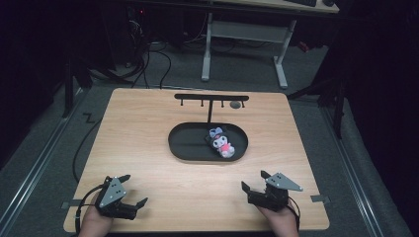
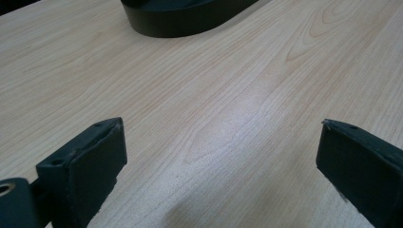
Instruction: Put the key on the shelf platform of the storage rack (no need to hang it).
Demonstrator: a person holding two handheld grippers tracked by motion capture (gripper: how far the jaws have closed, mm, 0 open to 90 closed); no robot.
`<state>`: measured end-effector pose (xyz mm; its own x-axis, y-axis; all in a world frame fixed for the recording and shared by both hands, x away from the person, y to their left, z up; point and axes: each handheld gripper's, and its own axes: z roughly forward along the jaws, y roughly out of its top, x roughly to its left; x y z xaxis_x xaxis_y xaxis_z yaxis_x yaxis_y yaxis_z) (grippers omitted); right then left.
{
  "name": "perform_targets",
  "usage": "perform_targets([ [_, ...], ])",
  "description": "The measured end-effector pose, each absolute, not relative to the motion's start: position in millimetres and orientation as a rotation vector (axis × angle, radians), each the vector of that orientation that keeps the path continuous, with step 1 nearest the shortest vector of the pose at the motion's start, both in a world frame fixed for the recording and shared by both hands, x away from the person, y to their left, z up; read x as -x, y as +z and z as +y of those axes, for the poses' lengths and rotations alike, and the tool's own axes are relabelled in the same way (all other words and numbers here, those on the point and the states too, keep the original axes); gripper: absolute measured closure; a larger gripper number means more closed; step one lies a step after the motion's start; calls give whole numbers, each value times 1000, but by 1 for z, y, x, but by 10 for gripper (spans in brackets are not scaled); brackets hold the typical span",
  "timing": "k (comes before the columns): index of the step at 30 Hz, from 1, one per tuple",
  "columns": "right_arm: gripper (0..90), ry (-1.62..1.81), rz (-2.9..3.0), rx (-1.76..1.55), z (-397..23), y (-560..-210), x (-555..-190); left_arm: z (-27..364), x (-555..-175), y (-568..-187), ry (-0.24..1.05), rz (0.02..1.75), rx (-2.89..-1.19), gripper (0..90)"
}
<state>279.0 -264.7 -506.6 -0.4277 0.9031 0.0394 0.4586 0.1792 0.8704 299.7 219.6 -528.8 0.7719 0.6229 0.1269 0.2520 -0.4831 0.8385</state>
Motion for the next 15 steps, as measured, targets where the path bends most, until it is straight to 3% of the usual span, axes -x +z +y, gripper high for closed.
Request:
perform_targets([
  [15, 167, 1144, 1990, -1303, -252, -510, -285, 223, -296, -525, 529, 633, -2058, 34],
])
